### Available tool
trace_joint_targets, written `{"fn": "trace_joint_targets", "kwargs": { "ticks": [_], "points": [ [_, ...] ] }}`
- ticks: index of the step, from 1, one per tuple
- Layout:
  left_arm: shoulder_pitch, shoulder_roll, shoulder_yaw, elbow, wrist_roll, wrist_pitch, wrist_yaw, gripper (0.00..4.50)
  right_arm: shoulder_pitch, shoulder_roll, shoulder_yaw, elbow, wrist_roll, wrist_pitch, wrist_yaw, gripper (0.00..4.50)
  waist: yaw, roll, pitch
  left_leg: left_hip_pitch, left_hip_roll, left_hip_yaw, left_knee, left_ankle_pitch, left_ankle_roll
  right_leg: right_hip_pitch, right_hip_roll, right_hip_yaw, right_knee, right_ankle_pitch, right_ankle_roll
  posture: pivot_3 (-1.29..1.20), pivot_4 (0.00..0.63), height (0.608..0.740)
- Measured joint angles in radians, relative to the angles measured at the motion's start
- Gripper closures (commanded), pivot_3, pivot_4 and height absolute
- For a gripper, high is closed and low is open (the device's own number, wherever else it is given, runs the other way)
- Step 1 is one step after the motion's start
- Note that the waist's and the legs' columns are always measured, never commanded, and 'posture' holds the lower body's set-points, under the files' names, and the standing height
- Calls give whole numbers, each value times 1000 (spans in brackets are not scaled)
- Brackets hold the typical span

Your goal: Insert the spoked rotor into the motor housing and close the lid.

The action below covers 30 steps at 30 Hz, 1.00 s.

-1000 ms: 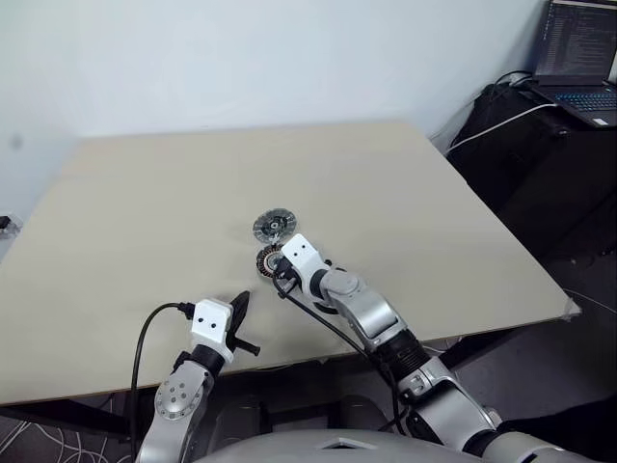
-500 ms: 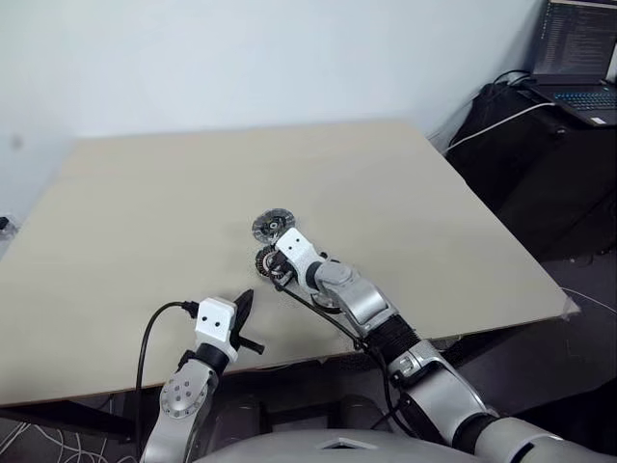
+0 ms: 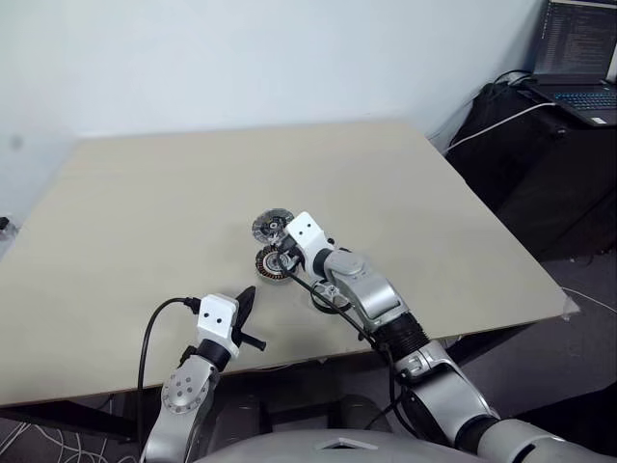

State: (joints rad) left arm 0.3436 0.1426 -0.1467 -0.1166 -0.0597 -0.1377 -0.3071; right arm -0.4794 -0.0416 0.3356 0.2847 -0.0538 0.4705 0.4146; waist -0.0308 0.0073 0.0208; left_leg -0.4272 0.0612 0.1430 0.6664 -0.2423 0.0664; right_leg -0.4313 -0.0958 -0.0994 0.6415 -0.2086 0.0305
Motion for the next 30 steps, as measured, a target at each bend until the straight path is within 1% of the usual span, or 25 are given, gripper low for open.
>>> {"fn": "trace_joint_targets", "kwargs": {
  "ticks": [6,15,19,25,30],
  "points": [
    [-6,0,-2,0,-1,0,-4,4500,0,10,6,22,-9,11,-3,4480,-5,0,0,0,0,0,0,0,0,0,0,0,0,0,0,0,0,740],
    [-1,-2,-1,0,-1,0,-5,4500,-64,48,12,171,-25,-50,-3,4480,-6,0,0,0,0,0,0,0,0,0,0,0,0,0,0,0,0,740],
    [6,-2,-1,0,-1,0,1,4500,-65,51,15,227,-36,-67,3,4480,-6,1,0,0,0,0,0,0,0,0,0,0,0,0,0,0,0,740],
    [14,-3,-1,0,-1,0,2,4500,-20,43,53,204,-57,-79,40,4480,-6,2,-1,1,0,0,0,0,0,1,0,0,0,0,0,0,0,740],
    [16,-3,0,3,-1,0,1,4500,5,37,57,165,-59,-76,47,4480,-6,2,-1,1,0,0,0,0,0,0,0,0,1,0,0,0,0,740]
  ]
}}
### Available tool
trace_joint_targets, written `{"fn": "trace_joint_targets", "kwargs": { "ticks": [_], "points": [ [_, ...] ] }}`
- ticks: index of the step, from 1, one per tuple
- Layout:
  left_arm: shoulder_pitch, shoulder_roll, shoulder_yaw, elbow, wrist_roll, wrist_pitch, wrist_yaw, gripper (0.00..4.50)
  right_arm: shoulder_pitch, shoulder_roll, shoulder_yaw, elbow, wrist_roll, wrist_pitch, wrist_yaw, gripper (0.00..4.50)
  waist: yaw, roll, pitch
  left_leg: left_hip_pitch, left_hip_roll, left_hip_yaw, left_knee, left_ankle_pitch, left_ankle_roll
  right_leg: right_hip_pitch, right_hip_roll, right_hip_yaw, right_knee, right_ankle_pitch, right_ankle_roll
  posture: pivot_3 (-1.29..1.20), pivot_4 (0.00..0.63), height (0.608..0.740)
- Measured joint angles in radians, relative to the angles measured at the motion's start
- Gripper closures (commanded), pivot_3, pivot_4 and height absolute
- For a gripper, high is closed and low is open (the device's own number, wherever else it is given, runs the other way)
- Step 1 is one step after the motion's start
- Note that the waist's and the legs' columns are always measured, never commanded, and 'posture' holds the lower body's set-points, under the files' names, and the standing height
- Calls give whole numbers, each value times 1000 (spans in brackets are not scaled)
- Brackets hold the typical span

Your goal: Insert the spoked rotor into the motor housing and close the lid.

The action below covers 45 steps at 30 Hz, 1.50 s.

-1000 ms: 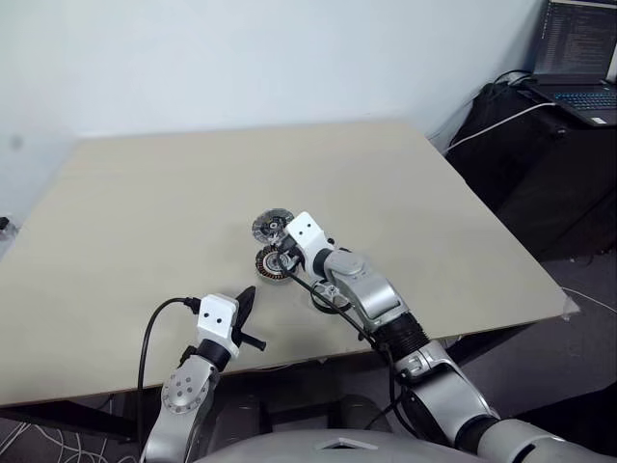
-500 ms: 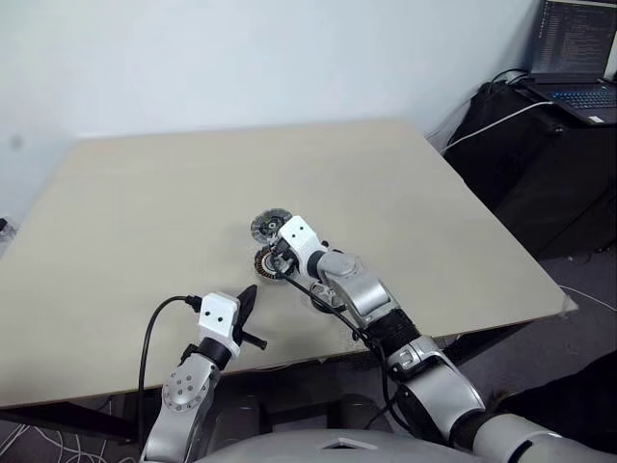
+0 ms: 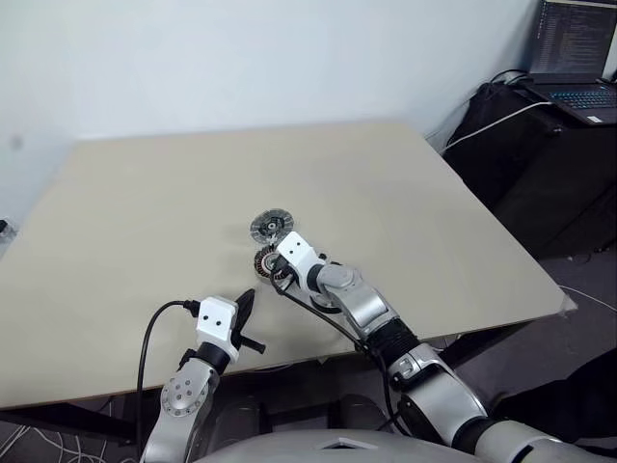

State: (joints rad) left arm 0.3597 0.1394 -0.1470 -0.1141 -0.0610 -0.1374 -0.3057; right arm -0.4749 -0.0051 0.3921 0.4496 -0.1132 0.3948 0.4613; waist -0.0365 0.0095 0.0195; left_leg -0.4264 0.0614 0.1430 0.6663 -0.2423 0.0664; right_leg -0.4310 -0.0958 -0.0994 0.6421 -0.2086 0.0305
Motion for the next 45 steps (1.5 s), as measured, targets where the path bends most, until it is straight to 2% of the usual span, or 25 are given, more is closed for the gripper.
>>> {"fn": "trace_joint_targets", "kwargs": {
  "ticks": [5,10,13,16,21,27,28,33,39,45],
  "points": [
    [-4,0,0,0,0,1,0,4500,23,6,-42,-76,25,0,-12,4480,1,1,1,-1,0,0,0,0,0,-1,0,0,0,0,0,0,0,740],
    [-6,1,-1,1,0,2,-1,4500,112,-22,-86,-325,74,20,-7,4480,7,0,1,-2,0,0,-1,0,0,-1,0,0,-3,0,0,0,0,740],
    [-4,1,-2,1,0,4,-1,4500,221,-70,-127,-484,103,76,-12,4480,15,0,1,-3,0,0,-2,0,0,-1,-1,0,-4,0,0,0,0,740],
    [-1,1,-3,0,-1,7,-2,4500,343,-127,-211,-617,133,150,-35,3977,18,0,1,-3,0,0,-2,0,0,-1,-1,0,-5,0,0,0,0,740],
    [2,1,-3,1,-3,22,-8,4500,514,-157,-356,-785,210,269,-70,2332,16,1,1,-2,1,-1,-4,0,0,-1,-2,0,-6,0,0,0,0,740],
    [-21,3,-19,1,-10,39,-26,4500,608,-48,-479,-867,353,384,-133,333,15,2,2,-2,1,-2,-4,0,0,-1,-2,0,-6,0,0,0,0,740],
    [-23,3,-20,1,-11,41,-27,4500,612,-36,-489,-870,372,397,-141,112,15,3,2,-2,1,-2,-4,0,0,-1,-2,0,-6,0,0,0,0,740],
    [-33,16,-19,1,-19,50,-41,4500,610,75,-612,-896,537,538,-217,42,16,4,3,-3,1,-2,-6,0,0,-1,-2,0,-8,0,0,0,0,740],
    [-35,21,-19,1,-20,63,-44,4500,567,88,-751,-880,721,704,-317,42,16,5,3,-4,0,-2,-9,0,0,-1,-1,0,-13,0,0,0,0,740],
    [-29,21,-19,1,-20,63,-43,4500,552,90,-792,-835,864,805,-365,42,15,6,3,-3,0,-2,-9,-1,-1,0,0,-1,-13,0,0,0,0,740]
  ]
}}
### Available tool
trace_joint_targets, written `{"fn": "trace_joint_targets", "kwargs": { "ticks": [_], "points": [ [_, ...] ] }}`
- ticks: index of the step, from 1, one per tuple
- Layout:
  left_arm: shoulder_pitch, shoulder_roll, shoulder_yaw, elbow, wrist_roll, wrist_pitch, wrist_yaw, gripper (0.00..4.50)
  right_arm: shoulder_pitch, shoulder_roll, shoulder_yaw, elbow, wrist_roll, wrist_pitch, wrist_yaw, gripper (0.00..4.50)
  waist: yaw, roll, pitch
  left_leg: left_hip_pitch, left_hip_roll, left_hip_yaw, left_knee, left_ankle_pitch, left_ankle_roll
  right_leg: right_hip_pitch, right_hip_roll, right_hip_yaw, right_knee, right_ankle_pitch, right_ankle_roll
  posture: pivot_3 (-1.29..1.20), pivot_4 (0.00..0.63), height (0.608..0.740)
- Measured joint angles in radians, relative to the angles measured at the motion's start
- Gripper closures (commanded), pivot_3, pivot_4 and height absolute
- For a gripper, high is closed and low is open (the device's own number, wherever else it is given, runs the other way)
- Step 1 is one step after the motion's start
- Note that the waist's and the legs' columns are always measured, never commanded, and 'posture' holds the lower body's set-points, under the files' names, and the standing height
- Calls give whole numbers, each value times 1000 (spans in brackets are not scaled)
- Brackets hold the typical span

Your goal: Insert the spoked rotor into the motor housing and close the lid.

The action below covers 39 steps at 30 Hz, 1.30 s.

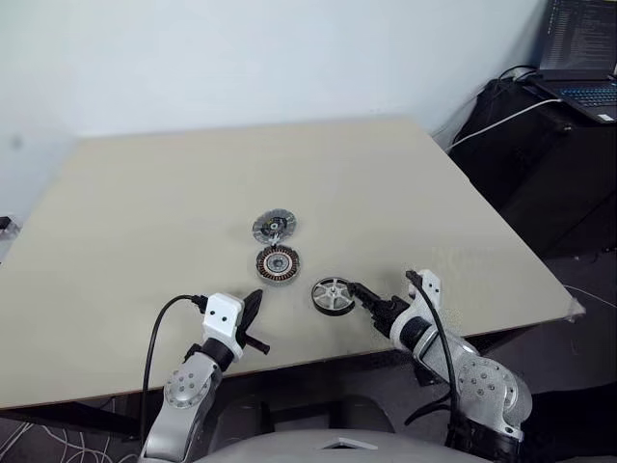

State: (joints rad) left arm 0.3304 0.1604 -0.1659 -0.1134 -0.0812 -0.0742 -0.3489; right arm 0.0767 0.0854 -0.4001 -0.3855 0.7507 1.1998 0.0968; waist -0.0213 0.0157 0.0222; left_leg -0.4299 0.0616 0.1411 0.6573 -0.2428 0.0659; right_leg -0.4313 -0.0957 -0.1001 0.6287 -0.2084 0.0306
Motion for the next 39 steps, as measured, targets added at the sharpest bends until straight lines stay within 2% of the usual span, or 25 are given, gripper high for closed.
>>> {"fn": "trace_joint_targets", "kwargs": {
  "ticks": [5,12,15,18,26,34,39],
  "points": [
    [5,0,0,0,0,0,5,4500,-18,-1,-2,64,85,44,-21,42,0,0,0,1,0,0,0,0,0,1,0,0,0,0,0,0,0,740],
    [7,0,0,0,1,0,15,4500,-38,0,-1,141,123,29,-53,42,0,0,0,1,0,0,0,0,0,1,1,0,0,0,0,0,0,740],
    [7,0,0,0,1,0,19,4500,-40,0,-3,167,144,6,-54,612,-1,0,0,1,0,0,1,0,0,1,1,0,0,0,0,0,0,740],
    [7,1,1,0,1,0,21,4500,-40,1,-15,192,178,-14,-57,1691,-1,1,0,1,0,0,1,0,0,1,1,0,0,0,1,0,0,740],
    [9,3,1,0,2,1,21,4500,-33,1,-24,209,253,-37,-80,4081,-1,1,-1,1,0,0,1,0,0,1,1,0,0,0,1,0,0,740],
    [14,3,1,0,2,3,21,4500,-25,1,-24,191,367,-36,-162,4080,-1,2,-1,1,0,0,1,0,0,1,1,0,0,0,1,0,0,740],
    [14,2,1,-1,2,3,21,4500,-95,-1,30,142,406,-86,-190,4080,-5,3,-1,1,0,0,1,0,0,1,2,0,0,0,1,0,0,740]
  ]
}}
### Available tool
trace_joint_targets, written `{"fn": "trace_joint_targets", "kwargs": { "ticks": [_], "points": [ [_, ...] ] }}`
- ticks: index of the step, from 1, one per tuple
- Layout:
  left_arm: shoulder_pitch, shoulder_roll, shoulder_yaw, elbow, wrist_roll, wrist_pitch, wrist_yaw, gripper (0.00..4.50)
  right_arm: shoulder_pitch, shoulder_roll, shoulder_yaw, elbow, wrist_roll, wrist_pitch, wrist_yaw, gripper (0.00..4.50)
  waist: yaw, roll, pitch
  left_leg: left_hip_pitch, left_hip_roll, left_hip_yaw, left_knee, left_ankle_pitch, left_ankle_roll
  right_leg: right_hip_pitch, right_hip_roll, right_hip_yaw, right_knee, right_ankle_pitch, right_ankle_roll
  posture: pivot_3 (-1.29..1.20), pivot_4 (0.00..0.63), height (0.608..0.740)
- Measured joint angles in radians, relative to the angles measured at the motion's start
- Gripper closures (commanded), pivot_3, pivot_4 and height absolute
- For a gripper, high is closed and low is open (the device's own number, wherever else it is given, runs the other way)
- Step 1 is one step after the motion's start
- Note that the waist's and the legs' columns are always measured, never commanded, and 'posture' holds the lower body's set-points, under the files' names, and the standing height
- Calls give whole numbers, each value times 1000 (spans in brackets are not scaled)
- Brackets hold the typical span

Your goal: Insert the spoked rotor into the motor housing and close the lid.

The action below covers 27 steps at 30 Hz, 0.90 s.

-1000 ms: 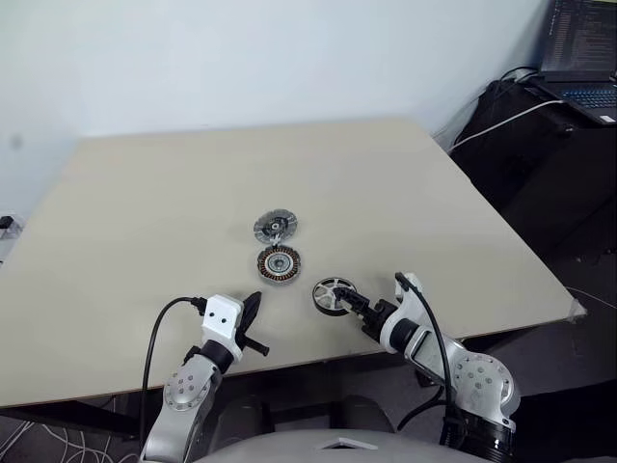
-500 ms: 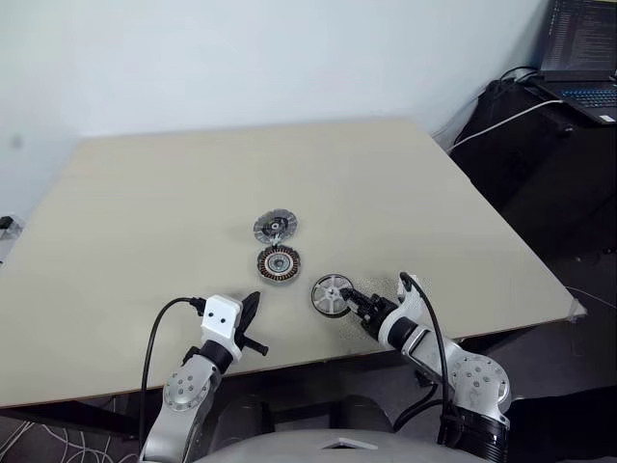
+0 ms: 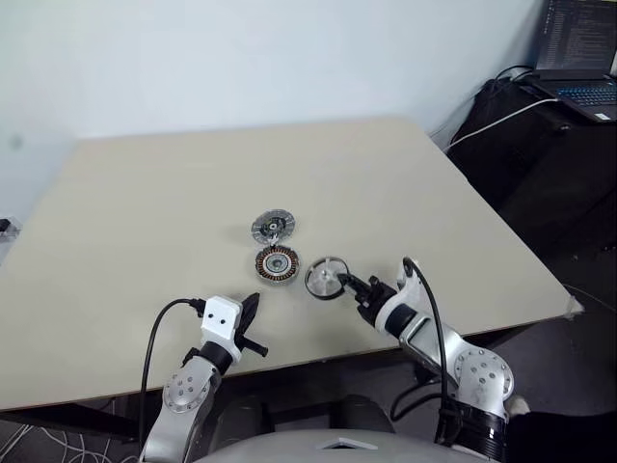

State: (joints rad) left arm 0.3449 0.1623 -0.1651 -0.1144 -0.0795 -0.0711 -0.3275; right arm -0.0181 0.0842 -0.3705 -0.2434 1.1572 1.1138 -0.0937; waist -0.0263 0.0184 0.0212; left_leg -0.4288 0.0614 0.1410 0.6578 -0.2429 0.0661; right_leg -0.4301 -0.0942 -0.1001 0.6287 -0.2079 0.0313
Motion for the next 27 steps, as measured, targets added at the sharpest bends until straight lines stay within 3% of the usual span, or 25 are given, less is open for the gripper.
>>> {"fn": "trace_joint_targets", "kwargs": {
  "ticks": [14,27],
  "points": [
    [1,-2,0,-3,0,2,2,4500,-230,0,234,282,-174,-181,118,4080,-2,-1,-1,0,0,1,4,0,1,1,2,0,0,3,2,0,0,740],
    [3,-2,2,-4,0,1,10,4500,-357,61,269,523,-297,-264,234,4080,-1,-1,-1,-1,0,1,5,0,1,1,2,0,0,4,2,0,0,740]
  ]
}}
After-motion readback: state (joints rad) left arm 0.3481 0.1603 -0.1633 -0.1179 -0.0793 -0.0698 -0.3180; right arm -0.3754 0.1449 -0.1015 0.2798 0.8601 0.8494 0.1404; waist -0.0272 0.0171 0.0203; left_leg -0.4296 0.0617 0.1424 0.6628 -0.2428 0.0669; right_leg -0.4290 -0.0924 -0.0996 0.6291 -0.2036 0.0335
